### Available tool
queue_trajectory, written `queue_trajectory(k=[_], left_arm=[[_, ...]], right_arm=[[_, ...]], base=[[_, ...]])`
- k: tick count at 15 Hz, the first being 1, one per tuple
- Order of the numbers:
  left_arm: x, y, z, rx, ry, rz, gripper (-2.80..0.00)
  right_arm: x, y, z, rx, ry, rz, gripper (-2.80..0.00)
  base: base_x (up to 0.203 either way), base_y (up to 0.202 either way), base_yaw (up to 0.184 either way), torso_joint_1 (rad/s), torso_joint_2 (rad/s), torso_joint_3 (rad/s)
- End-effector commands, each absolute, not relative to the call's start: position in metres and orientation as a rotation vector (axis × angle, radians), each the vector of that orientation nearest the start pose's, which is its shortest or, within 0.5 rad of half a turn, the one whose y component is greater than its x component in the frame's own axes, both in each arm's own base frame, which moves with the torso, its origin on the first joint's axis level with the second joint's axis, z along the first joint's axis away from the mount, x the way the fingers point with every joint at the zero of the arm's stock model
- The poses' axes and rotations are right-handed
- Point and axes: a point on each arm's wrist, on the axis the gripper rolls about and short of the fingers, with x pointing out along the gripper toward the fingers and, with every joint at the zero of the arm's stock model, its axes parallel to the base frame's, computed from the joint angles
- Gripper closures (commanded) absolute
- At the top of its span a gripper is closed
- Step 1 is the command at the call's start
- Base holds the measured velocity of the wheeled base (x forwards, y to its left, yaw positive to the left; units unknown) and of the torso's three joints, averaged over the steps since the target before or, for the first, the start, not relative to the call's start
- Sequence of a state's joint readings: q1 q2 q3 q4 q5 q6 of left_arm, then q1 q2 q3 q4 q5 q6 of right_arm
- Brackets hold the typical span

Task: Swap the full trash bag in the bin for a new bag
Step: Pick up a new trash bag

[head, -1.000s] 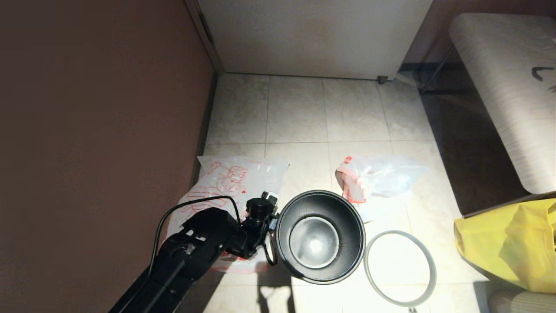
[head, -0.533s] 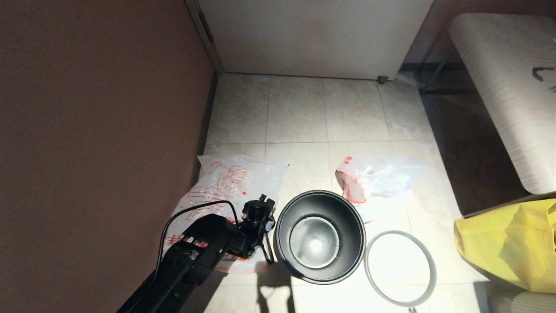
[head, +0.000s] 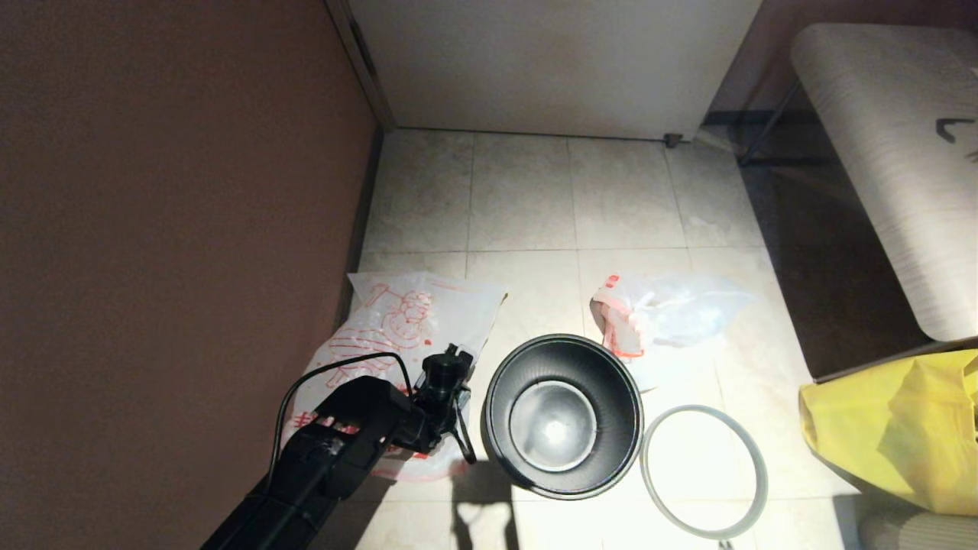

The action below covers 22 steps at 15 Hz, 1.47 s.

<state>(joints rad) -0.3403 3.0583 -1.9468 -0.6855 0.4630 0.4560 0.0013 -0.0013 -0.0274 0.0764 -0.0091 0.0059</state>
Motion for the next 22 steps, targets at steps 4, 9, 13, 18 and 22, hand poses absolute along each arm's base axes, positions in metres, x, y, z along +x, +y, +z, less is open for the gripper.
queue_trajectory(k=[4, 9, 13, 18, 22], left_arm=[[0.514, -0.163, -0.114, 0.598, 0.372, 0.191, 0.0], [0.454, -0.166, -0.042, 0.509, 0.449, 0.177, 0.0], [0.348, -0.162, 0.006, 0.496, 0.567, 0.095, 0.0], [0.263, -0.146, 0.067, 0.481, 0.507, 0.12, 0.0], [0.216, -0.138, 0.11, 0.425, 0.401, 0.057, 0.0]], right_arm=[[-0.025, 0.0, 0.075, 0.006, 0.049, -0.008, 0.0], [-0.025, 0.0, 0.075, 0.006, 0.049, -0.008, 0.0], [-0.025, 0.0, 0.075, 0.006, 0.049, -0.008, 0.0], [-0.025, 0.0, 0.075, 0.006, 0.049, -0.008, 0.0], [-0.025, 0.0, 0.075, 0.006, 0.049, -0.008, 0.0]], base=[[0.0, 0.0, 0.0, 0.0, 0.0, 0.0], [0.0, 0.0, 0.0, 0.0, 0.0, 0.0], [0.0, 0.0, 0.0, 0.0, 0.0, 0.0], [0.0, 0.0, 0.0, 0.0, 0.0, 0.0], [0.0, 0.0, 0.0, 0.0, 0.0, 0.0]])
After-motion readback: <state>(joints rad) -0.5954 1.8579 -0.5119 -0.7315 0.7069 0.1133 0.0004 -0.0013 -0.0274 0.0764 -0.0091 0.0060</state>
